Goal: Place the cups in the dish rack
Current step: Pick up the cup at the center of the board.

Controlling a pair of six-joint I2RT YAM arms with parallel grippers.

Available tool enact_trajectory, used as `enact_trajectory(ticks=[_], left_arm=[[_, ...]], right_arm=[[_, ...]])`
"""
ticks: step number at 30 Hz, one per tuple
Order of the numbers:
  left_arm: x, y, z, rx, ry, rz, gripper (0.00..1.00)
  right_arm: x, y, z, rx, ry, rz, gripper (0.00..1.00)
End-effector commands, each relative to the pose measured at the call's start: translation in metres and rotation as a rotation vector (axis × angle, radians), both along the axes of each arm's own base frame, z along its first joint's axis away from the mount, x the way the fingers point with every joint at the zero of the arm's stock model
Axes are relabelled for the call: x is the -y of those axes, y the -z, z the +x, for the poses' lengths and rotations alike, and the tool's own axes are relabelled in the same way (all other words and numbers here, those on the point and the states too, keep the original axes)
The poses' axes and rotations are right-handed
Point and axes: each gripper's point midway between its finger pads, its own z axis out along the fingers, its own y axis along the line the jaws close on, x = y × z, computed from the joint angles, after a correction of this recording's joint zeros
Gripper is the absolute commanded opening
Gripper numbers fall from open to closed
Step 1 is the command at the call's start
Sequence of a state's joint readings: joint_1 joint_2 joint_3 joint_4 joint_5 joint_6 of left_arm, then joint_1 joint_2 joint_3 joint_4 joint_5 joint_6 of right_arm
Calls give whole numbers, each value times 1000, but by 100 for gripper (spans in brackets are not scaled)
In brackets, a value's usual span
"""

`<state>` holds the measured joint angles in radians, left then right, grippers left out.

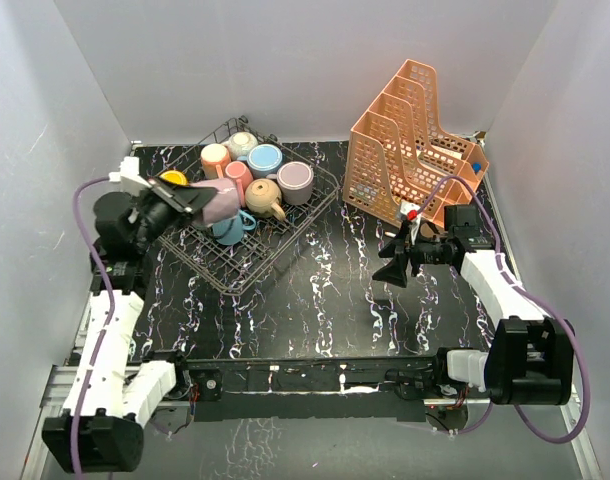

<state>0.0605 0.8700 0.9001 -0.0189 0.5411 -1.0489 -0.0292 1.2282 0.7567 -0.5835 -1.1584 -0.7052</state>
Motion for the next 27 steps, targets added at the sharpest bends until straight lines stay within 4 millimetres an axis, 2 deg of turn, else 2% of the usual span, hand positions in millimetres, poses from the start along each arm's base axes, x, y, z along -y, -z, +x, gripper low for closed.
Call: enact_trajectory(ticks=[1,5,9,13,17,22,27], left_arm=[[70,-73,-30,301,235,-103,0],[125,-67,-46,363,322,-134,0],[178,-62,-66,446,386,-198,0],[217,-64,-81,516,427,-206,0],[233,-73,-90,591,420,-256,0],[240,-91,-94,698,385,-284,0],[248,-125,-100,794,391,-346,0]], right_arm=[[-3,-26,-3,106,-33,54,76],[-7,-37,-12,144,-63,97,77],[-11,-53,-21,190,-98,132,82],[-13,-72,-30,181,-110,152,86],[-16,-94,-41,153,-128,184,87],[-20,-121,-53,140,-141,233,89],[-22,-143,-51,112,-136,289,92]])
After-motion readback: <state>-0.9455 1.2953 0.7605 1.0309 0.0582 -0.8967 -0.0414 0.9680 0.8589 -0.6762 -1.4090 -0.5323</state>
